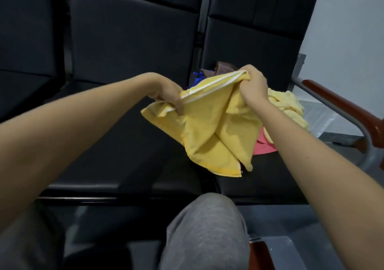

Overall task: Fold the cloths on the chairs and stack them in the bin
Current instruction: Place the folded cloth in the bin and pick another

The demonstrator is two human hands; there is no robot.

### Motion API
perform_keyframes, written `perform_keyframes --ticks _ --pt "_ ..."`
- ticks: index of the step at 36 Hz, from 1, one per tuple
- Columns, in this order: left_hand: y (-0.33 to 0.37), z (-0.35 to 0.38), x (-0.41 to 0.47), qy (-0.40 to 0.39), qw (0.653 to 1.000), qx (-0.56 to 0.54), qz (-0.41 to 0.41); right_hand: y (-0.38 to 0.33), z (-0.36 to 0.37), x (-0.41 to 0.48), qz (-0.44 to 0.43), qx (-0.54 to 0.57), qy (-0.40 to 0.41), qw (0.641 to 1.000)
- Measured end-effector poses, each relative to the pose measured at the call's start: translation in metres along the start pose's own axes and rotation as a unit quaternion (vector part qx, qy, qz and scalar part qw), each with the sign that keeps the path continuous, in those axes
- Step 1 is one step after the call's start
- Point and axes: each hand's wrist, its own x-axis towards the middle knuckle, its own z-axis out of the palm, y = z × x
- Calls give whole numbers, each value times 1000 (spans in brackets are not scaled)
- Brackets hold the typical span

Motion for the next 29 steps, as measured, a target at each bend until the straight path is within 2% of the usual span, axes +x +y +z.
perform_keyframes --ticks 4,7,9,10,16,19,21,23,24,26,29 --pt "-28 -22 -19 70 997 -22 -24 -24 10 10 -5 -39 -9 999" --pt "-58 -40 -30 208 976 -37 -46 -34 18 23 -12 -123 -48 991" --pt "-77 -51 -35 297 951 -70 -58 -43 26 31 -13 -137 -99 985" --pt "-86 -56 -38 317 943 -80 -66 -48 30 34 -13 -128 -128 983" --pt "-118 -72 -53 303 930 -157 -139 -68 58 48 1 -148 -271 951" --pt "-138 -75 -56 258 899 -281 -215 -75 68 50 15 -139 -290 947" --pt "-150 -80 -53 210 871 -388 -217 -82 78 49 52 -93 -296 949" --pt "-156 -85 -54 211 829 -482 -189 -90 90 55 105 9 -263 959" --pt "-155 -89 -53 229 805 -522 -162 -95 97 59 143 85 -238 957" --pt "-145 -96 -51 279 773 -564 -79 -105 106 70 210 254 -184 926" --pt "-127 -104 -52 430 733 -528 12 -114 112 82 221 424 -69 875"
